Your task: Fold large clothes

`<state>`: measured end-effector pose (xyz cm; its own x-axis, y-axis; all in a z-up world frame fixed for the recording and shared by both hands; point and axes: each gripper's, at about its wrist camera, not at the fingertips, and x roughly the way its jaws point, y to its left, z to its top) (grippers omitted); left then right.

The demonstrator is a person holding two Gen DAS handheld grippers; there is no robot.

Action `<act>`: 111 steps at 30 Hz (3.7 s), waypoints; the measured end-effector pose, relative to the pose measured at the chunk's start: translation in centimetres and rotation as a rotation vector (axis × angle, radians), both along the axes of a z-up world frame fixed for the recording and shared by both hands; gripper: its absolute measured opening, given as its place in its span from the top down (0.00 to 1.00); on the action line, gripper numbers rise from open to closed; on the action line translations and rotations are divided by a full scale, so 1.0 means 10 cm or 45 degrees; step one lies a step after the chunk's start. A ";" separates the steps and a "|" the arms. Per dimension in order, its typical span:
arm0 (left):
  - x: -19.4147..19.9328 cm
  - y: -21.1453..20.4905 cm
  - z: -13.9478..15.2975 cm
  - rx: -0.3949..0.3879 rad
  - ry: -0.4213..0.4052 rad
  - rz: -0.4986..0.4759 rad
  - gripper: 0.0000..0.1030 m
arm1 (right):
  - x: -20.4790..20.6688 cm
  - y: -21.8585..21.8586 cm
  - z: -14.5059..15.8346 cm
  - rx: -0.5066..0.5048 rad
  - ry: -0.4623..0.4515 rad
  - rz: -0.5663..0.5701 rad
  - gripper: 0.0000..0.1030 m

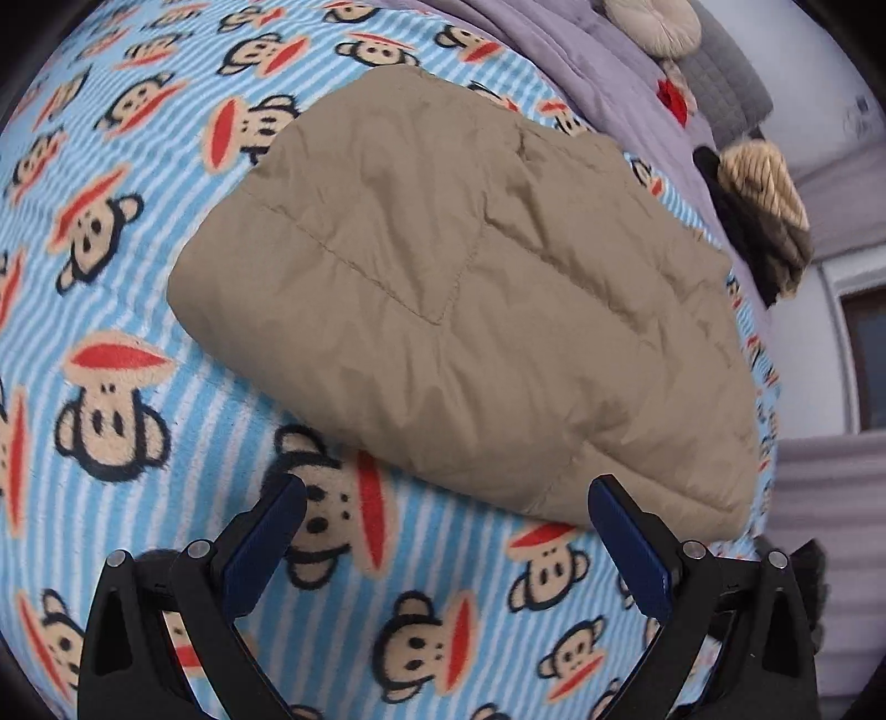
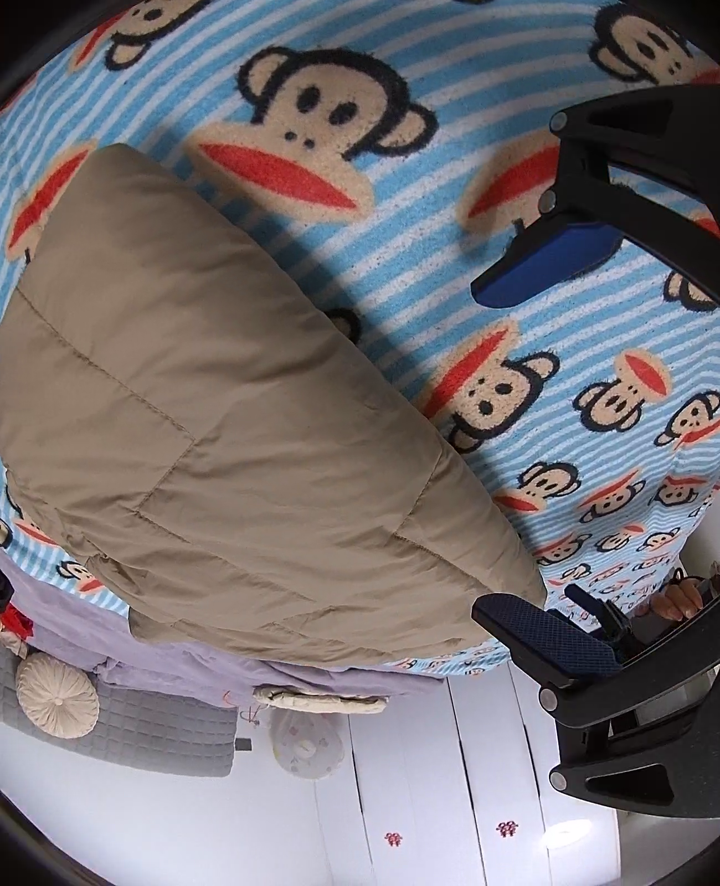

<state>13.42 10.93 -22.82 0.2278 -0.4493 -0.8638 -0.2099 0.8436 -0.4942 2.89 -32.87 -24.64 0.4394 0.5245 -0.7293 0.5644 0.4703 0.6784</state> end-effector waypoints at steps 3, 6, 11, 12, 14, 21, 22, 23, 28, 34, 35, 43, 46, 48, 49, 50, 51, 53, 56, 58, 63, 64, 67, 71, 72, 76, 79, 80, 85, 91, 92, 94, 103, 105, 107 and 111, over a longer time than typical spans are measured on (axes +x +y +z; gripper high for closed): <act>0.01 0.20 -0.10 -0.121 -0.001 0.152 0.01 | -0.02 0.00 -0.06 0.043 -0.017 -0.021 0.00; 0.03 0.31 -0.21 -0.187 -0.005 0.230 0.01 | -0.01 -0.02 -0.11 0.082 -0.035 -0.047 0.00; 0.18 0.36 -0.50 -0.267 0.017 0.262 0.01 | 0.08 -0.03 -0.23 0.137 -0.067 -0.073 0.00; 0.22 0.32 -0.54 -0.277 0.016 0.269 0.01 | 0.11 -0.02 -0.28 0.142 -0.066 -0.078 0.00; 0.29 0.30 -0.59 -0.301 0.003 0.280 0.01 | 0.18 -0.01 -0.34 0.160 -0.069 -0.089 0.00; 0.64 0.16 -0.63 -0.306 -0.050 0.232 0.01 | 0.54 0.08 -0.53 0.257 -0.147 -0.120 0.00; 0.70 0.14 -0.68 -0.306 -0.042 0.235 0.01 | 0.61 0.08 -0.54 0.255 -0.159 -0.119 0.00; 0.76 0.13 -0.72 -0.309 -0.034 0.244 0.01 | 0.67 0.09 -0.55 0.245 -0.168 -0.115 0.00; 0.90 0.09 -0.83 -0.295 -0.015 0.286 0.01 | 0.86 0.09 -0.68 0.218 -0.146 -0.114 0.00; 0.91 0.08 -0.71 -0.277 -0.057 0.254 0.50 | 0.82 0.07 -0.65 0.258 -0.133 -0.158 0.00; 0.91 0.08 -0.67 -0.287 -0.075 0.239 0.57 | 0.81 0.07 -0.65 0.266 -0.120 -0.173 0.03; 0.89 -0.14 -0.04 -0.106 -0.261 -0.005 0.80 | 0.68 0.05 -0.45 0.264 -0.135 -0.177 0.70; 0.74 -0.11 0.11 -0.118 -0.268 -0.049 0.79 | 0.54 0.04 -0.33 0.258 -0.151 -0.141 0.73; 0.57 -0.09 0.17 -0.130 -0.253 -0.088 0.80 | 0.42 0.05 -0.26 0.255 -0.146 -0.118 0.73; 0.45 -0.06 0.19 -0.136 -0.239 -0.110 0.80 | 0.34 0.05 -0.22 0.246 -0.142 -0.102 0.73; 0.35 -0.04 0.20 -0.145 -0.222 -0.128 0.80 | 0.24 0.07 -0.18 0.234 -0.135 -0.084 0.73; 0.23 -0.01 0.20 -0.158 -0.199 -0.144 0.80 | 0.14 0.09 -0.15 0.223 -0.124 -0.063 0.73; -0.07 0.07 0.18 -0.177 -0.150 -0.181 0.80 | -0.08 0.13 -0.10 0.214 -0.102 -0.033 0.74; -0.54 0.21 0.09 -0.214 -0.054 -0.254 0.79 | -0.51 0.19 -0.06 0.221 -0.067 -0.008 0.73; -0.82 0.29 -0.02 -0.234 0.001 -0.313 0.79 | -0.80 0.26 -0.07 0.210 -0.029 0.014 0.73; -1.19 0.39 -0.35 -0.235 0.150 -0.343 0.74 | -1.26 0.26 -0.31 0.161 0.108 -0.060 0.65; -1.19 0.39 -0.34 -0.216 0.153 -0.343 0.69 | -1.28 0.25 -0.36 0.155 0.120 -0.087 0.63; -1.21 0.42 -0.20 -0.122 0.131 -0.356 0.65 | -1.26 0.24 -0.35 0.110 0.172 -0.097 0.57; -1.35 0.60 0.06 -0.043 0.069 -0.333 0.65 | -1.21 0.18 -0.18 0.063 0.219 -0.043 0.51; -1.40 0.66 0.14 -0.007 0.054 -0.312 0.65 | -1.22 0.16 -0.16 0.070 0.226 -0.037 0.51; -1.53 0.79 0.42 0.124 0.009 -0.232 0.65 | -1.32 0.12 0.03 0.061 0.243 0.014 0.51; -1.58 0.87 0.66 0.247 -0.072 -0.186 0.65 | -1.46 0.09 0.27 -0.019 0.213 0.089 0.51; -1.58 0.90 0.74 0.264 -0.104 -0.167 0.65 | -1.50 0.08 0.35 -0.041 0.194 0.120 0.51; -1.48 1.01 0.73 0.247 -0.112 -0.159 0.65 | -1.60 0.07 0.81 -0.182 -0.015 0.287 0.62; -1.41 0.56 0.02 0.464 0.032 -0.322 0.65 | -1.24 0.13 0.84 -0.435 0.034 0.238 0.62; -1.41 0.57 -0.03 0.453 0.044 -0.309 0.65 | -1.22 0.14 0.77 -0.487 0.083 0.246 0.62; -1.39 0.61 -0.05 0.431 0.058 -0.291 0.65 | -1.27 0.21 0.61 -0.570 0.160 0.262 0.63; -1.32 0.64 0.32 0.461 0.006 -0.294 0.65 | -1.35 0.24 0.58 -0.523 0.192 0.243 0.62; -1.30 0.61 0.37 0.464 0.003 -0.302 0.61 | -1.23 0.37 0.72 -0.530 0.154 0.271 0.62; -1.29 0.55 0.41 0.480 0.007 -0.307 0.13 | -1.14 0.48 0.76 -0.539 0.127 0.305 0.62; -1.33 0.42 0.54 0.535 -0.072 -0.316 0.02 | -1.03 0.69 0.83 -0.537 0.098 0.375 0.58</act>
<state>0.13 15.11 -17.46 0.2094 -0.1114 -0.9715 0.0403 0.9936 -0.1052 -7.43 -25.95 -16.33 0.2541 0.2711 -0.9284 0.4075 0.8405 0.3570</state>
